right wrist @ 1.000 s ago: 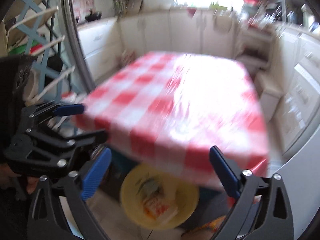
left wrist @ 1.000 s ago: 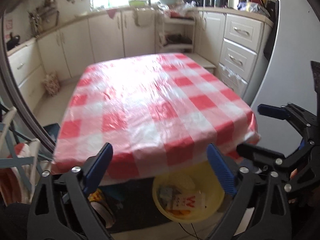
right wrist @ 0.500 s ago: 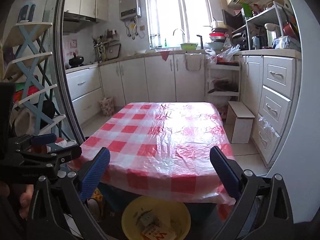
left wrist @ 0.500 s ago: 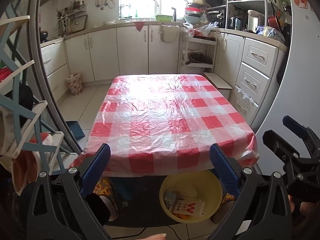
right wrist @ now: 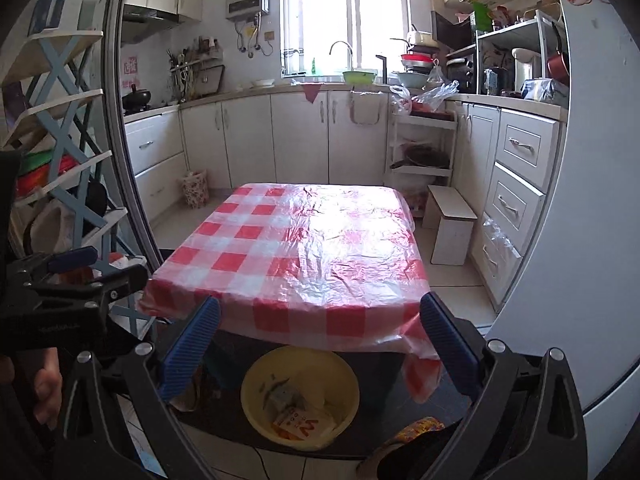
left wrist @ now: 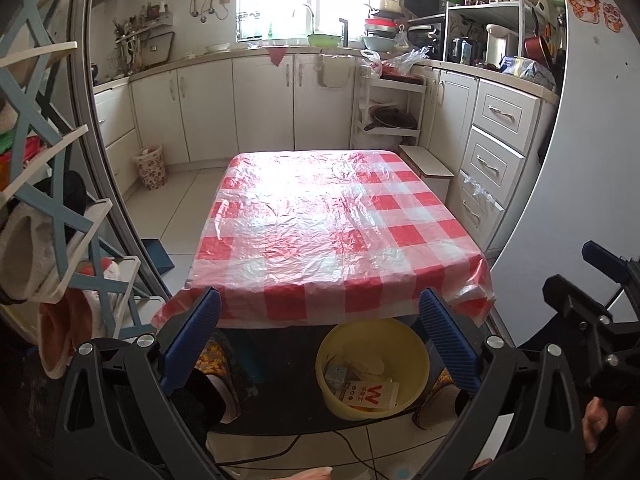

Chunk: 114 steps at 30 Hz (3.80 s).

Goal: Collect trash

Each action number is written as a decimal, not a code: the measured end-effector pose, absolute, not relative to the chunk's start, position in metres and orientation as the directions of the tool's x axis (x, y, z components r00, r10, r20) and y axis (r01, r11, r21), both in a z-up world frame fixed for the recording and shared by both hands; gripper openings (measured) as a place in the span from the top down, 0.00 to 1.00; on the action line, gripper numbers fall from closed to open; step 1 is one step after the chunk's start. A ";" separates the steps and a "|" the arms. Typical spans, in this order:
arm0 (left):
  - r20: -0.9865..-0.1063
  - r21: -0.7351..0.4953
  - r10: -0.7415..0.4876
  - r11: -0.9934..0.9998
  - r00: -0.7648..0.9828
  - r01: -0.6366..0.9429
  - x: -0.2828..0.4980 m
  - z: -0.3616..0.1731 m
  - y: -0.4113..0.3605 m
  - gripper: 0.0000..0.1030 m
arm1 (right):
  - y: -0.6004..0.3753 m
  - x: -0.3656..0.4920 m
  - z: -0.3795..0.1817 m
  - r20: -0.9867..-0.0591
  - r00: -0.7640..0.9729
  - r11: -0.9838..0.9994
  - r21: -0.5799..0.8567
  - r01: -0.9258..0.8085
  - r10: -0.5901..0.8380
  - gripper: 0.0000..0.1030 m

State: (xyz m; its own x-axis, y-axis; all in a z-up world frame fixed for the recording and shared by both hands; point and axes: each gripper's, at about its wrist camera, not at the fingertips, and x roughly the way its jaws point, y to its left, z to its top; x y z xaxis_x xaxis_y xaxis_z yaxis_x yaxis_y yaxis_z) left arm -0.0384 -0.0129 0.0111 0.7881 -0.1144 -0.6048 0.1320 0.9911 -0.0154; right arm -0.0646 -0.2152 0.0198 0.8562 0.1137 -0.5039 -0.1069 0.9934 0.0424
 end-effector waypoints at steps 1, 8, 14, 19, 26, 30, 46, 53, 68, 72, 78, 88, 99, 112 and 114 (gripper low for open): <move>-0.603 -0.007 -0.107 0.992 0.791 0.129 -0.043 0.013 -0.013 0.08 | -0.215 -0.069 0.022 -0.501 0.858 0.994 0.058 -0.098 0.114 0.07; -0.579 0.010 -0.077 0.995 0.811 0.102 -0.071 0.024 -0.010 0.08 | -0.205 -0.095 0.002 -0.512 0.851 0.991 0.116 -0.069 0.119 0.07; -0.578 -0.001 -0.080 0.995 0.812 0.098 -0.084 0.028 -0.004 0.08 | -0.193 -0.110 0.006 -0.497 0.860 0.993 0.086 -0.087 0.118 0.07; -0.568 -0.001 -0.086 0.995 0.818 0.105 -0.095 0.032 -0.003 0.08 | -0.191 -0.119 0.010 -0.499 0.859 0.994 0.074 -0.085 0.111 0.07; -0.570 -0.004 -0.097 0.993 0.816 0.115 -0.104 0.030 -0.002 0.08 | -0.191 -0.132 0.012 -0.497 0.863 0.996 0.065 -0.069 0.092 0.07; -0.572 -0.009 -0.107 0.992 0.813 0.123 -0.105 0.031 -0.002 0.08 | -0.193 -0.136 0.012 -0.500 0.862 0.996 0.066 -0.061 0.085 0.07; -0.560 0.003 -0.100 0.993 0.823 0.122 -0.112 0.034 -0.003 0.08 | -0.194 -0.143 0.013 -0.492 0.867 0.996 0.070 -0.054 0.082 0.07; -0.550 -0.001 -0.101 0.993 0.829 0.120 -0.114 0.036 -0.002 0.08 | -0.194 -0.143 0.013 -0.492 0.866 0.996 0.072 -0.055 0.084 0.07; -0.552 0.004 -0.096 0.993 0.828 0.117 -0.114 0.035 -0.002 0.08 | -0.189 -0.143 0.012 -0.497 0.863 0.996 0.071 -0.061 0.088 0.07; -0.552 0.005 -0.096 0.993 0.828 0.118 -0.114 0.035 -0.001 0.08 | -0.188 -0.143 0.012 -0.498 0.863 0.996 0.071 -0.062 0.089 0.07; -0.552 0.004 -0.097 0.993 0.828 0.119 -0.114 0.035 -0.002 0.08 | -0.187 -0.144 0.012 -0.498 0.863 0.996 0.071 -0.062 0.089 0.07; -0.554 0.002 -0.096 0.993 0.827 0.117 -0.114 0.034 -0.001 0.08 | -0.187 -0.144 0.012 -0.497 0.863 0.996 0.072 -0.061 0.088 0.07; -0.561 -0.011 -0.103 0.993 0.821 0.117 -0.114 0.033 0.000 0.08 | -0.187 -0.144 0.011 -0.497 0.863 0.995 0.073 -0.063 0.091 0.07; -0.566 -0.015 -0.107 0.993 0.818 0.119 -0.114 0.031 -0.001 0.08 | -0.185 -0.144 0.011 -0.497 0.863 0.995 0.073 -0.063 0.092 0.07; -0.566 -0.016 -0.110 0.992 0.817 0.123 -0.114 0.031 -0.001 0.08 | -0.184 -0.144 0.011 -0.498 0.862 0.995 0.074 -0.064 0.092 0.07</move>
State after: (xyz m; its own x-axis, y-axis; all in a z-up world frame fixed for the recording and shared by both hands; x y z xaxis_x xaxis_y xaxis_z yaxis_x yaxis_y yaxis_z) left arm -0.1141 -0.0010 0.0314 0.8167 -0.1101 -0.5664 0.1226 0.9923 -0.0160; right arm -0.1445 -0.1840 0.0106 0.8620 0.0925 -0.4983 -0.0642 0.9952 0.0737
